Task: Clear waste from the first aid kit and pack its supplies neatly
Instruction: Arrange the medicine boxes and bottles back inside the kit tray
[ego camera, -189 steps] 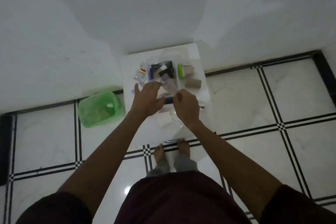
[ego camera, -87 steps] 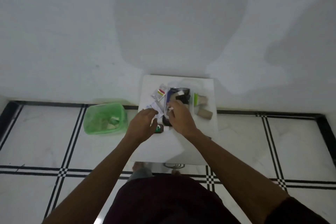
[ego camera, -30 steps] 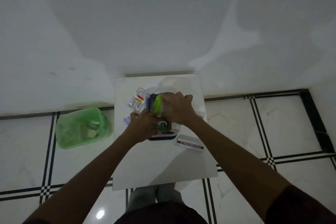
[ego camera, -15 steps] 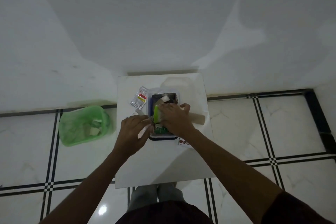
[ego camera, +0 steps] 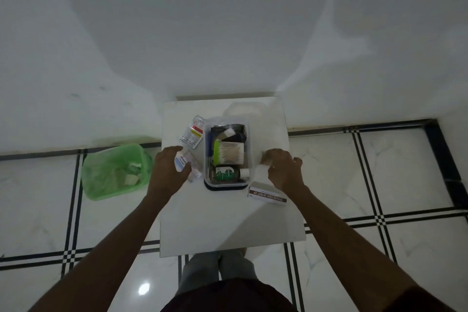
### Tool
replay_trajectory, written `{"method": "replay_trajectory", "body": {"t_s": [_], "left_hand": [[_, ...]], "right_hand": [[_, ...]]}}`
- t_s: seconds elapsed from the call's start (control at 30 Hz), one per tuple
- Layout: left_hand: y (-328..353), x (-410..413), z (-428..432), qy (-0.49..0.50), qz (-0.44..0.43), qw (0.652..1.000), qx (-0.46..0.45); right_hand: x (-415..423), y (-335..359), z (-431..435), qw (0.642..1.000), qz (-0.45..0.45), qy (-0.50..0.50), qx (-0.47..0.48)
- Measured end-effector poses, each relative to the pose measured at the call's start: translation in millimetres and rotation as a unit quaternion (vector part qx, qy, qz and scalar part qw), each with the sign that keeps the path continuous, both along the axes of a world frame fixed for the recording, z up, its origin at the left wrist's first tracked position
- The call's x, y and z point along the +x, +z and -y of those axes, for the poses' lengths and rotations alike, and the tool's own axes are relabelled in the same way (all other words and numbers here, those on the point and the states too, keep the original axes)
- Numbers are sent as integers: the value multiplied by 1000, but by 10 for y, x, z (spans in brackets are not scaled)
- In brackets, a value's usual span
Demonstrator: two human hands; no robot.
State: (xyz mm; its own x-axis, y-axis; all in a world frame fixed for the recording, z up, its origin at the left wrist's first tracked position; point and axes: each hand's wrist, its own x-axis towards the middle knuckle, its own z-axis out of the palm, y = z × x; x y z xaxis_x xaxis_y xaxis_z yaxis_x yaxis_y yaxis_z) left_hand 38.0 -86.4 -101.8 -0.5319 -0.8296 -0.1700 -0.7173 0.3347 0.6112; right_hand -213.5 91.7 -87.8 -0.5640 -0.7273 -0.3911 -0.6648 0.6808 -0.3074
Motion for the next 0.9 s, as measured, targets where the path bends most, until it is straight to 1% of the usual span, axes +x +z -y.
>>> {"method": "replay_trajectory", "body": {"t_s": [0.1,0.17,0.27,0.37,0.47,0.53,0.6,0.67,0.73,0.77,0.83,0.9], "left_hand": [[-178,-22,103,43,47,996,69],[-289,-39,133,53,74,992,93],[-401,-74,140,51,112,988,94],[-482,-97,164,47,124,987,95],[-517,-81,184,32,137,984,105],[-513,-55,201,31,152,982,107],[-519,-25,227,9,156,983,99],[-561,9,201,-3,131,987,93],[-555,27,166,29,96,989,106],[-518,23,154,45,86,988,117],[-480,6,154,50,85,986,134],[-467,-9,163,26,103,987,123]], "right_hand": [[-49,-101,-5,999,-30,23,-7],[-69,-157,16,998,-49,35,-12],[-98,-229,50,998,-44,28,-31],[-137,-208,97,997,-27,-17,-64],[-184,-82,181,990,-9,-69,-122],[-204,44,273,983,-9,-89,-161],[-206,205,407,974,-13,-94,-207],[-172,358,565,965,0,-73,-251],[-102,494,734,960,31,-19,-277],[-56,540,818,960,42,18,-276],[34,579,973,966,39,87,-239],[114,554,1096,973,6,135,-186]]}}
